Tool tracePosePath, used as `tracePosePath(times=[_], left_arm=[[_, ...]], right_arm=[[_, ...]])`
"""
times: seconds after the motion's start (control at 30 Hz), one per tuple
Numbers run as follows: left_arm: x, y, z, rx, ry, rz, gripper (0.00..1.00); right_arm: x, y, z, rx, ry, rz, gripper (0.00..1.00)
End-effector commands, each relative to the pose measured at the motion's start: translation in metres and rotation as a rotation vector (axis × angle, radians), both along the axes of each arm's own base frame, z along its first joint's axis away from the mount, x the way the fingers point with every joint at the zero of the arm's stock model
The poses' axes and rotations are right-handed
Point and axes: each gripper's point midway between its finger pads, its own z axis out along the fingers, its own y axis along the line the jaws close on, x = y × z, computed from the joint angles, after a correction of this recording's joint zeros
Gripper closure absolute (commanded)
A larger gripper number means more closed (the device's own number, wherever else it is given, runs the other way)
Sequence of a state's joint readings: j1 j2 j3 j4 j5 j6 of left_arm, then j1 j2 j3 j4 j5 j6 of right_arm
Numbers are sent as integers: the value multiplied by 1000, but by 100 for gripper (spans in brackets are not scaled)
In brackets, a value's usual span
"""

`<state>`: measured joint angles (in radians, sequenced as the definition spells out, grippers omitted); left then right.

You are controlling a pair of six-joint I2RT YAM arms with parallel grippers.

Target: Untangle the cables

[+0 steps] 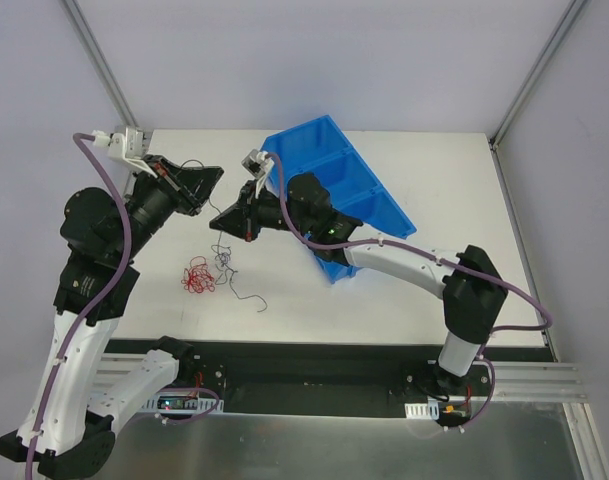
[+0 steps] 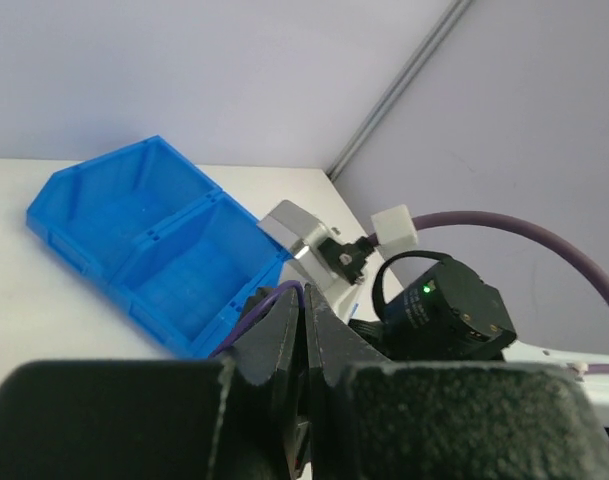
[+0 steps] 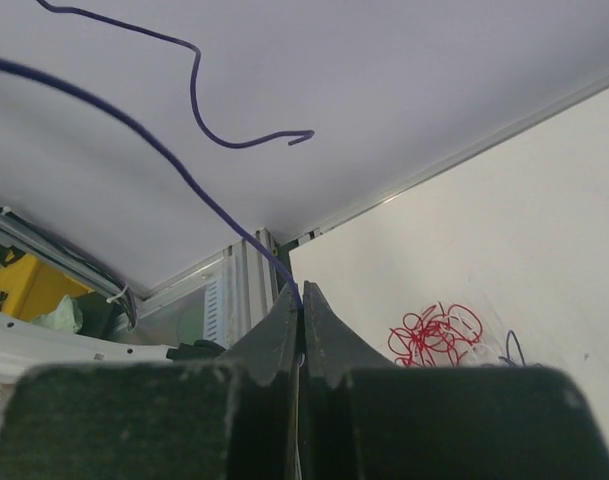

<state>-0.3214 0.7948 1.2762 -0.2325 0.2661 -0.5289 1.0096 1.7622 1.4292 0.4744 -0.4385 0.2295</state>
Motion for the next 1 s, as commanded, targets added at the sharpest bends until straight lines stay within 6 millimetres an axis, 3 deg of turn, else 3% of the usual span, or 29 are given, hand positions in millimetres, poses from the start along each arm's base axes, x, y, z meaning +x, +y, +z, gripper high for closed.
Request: tracePosePath(times=[0.0, 0.1, 0.27, 0.33, 0.4, 0.5, 0.63, 0.8, 0.97], left_arm=[[9, 29, -11, 29, 2, 177, 100], [21, 39, -50, 48, 149, 256, 100], [23, 34, -98, 32, 286, 250, 100], [21, 30, -112, 25, 323, 232, 97], [19, 25, -127, 19, 362, 207, 84], [14, 18, -138, 30, 383, 159, 57], [7, 15, -143, 56, 365, 121, 41], [8, 15, -159, 59, 376, 124, 33], [16, 5, -166, 48, 400, 86, 29]], right_arm=[[2, -27, 49, 72, -122, -92, 99], [-1, -49, 69, 97, -161, -121, 99], [13, -74, 77, 87, -150, -195, 99], [21, -82, 77, 77, -141, -228, 99], [31, -92, 76, 59, -130, -267, 99], [44, -108, 74, 51, -130, -316, 99], [64, -135, 73, 38, -145, -369, 99], [89, -172, 77, 15, -202, -333, 100], [102, -200, 58, -28, -251, -240, 100]])
